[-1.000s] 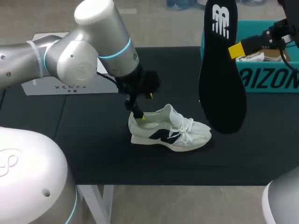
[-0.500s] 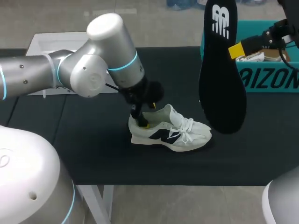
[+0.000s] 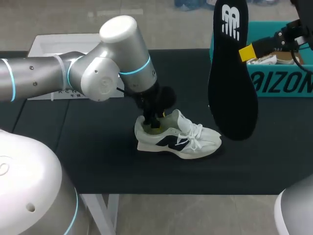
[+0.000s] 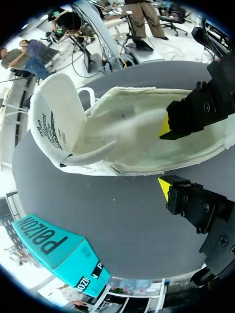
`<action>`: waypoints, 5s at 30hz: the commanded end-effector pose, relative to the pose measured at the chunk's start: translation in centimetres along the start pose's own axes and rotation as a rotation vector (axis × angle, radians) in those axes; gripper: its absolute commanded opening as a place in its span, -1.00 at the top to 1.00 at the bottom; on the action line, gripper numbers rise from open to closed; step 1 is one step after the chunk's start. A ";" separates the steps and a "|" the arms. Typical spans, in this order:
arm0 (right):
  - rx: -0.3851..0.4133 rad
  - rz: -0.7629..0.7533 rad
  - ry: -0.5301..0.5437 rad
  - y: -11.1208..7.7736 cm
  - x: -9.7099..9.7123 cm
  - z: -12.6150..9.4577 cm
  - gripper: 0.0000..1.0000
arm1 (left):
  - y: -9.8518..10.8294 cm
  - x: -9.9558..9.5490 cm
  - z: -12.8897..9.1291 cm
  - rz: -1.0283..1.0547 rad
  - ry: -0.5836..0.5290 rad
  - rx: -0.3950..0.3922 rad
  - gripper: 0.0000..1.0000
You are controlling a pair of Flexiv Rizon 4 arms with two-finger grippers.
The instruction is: Take the shoe out of the shoebox, open the shoe tongue, remove and reinsert the insole, then place the shoe into the shoebox
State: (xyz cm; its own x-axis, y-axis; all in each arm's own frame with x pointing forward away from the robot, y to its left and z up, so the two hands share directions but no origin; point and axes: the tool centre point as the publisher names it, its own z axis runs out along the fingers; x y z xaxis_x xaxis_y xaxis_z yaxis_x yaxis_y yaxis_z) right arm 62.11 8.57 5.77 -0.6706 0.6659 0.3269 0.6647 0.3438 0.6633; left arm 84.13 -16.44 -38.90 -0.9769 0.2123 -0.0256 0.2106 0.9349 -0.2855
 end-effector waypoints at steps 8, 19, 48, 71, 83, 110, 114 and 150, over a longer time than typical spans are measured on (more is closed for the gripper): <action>0.005 0.001 0.001 0.2 0.0 0.0 1.00 | -0.4 -0.1 0.2 0.012 0.009 -0.003 1.00; 0.005 0.001 0.001 0.2 0.0 0.0 1.00 | -0.5 0.1 -0.5 0.048 0.024 0.014 1.00; 0.005 0.001 0.001 0.2 0.0 0.0 1.00 | -3.1 -1.9 -5.9 0.278 0.064 0.050 1.00; 0.005 0.001 0.001 0.2 0.0 0.0 1.00 | -10.4 -3.1 -7.6 0.899 0.285 -0.058 1.00; 0.005 0.001 0.001 0.2 0.0 0.0 1.00 | -12.3 -3.2 -5.6 1.174 0.376 -0.178 1.00; 0.005 0.001 0.001 0.2 0.0 0.0 1.00 | -15.1 -2.0 -1.0 1.221 0.466 -0.200 1.00; 0.005 0.001 0.001 0.2 0.0 0.0 1.00 | -15.0 -2.0 -0.2 1.214 0.464 -0.193 1.00; 0.005 0.001 0.001 0.2 0.0 0.0 1.00 | -13.9 -5.6 -6.9 1.143 -0.161 0.085 -1.00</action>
State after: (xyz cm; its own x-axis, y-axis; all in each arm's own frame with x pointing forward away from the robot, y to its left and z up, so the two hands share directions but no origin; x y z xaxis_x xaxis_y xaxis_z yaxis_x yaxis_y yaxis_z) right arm 62.13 8.58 5.77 -0.6711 0.6653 0.3270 0.6646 0.3444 0.6631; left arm 87.30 -32.05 -29.77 -0.1975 0.9755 -0.0964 0.9788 0.1908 -0.0748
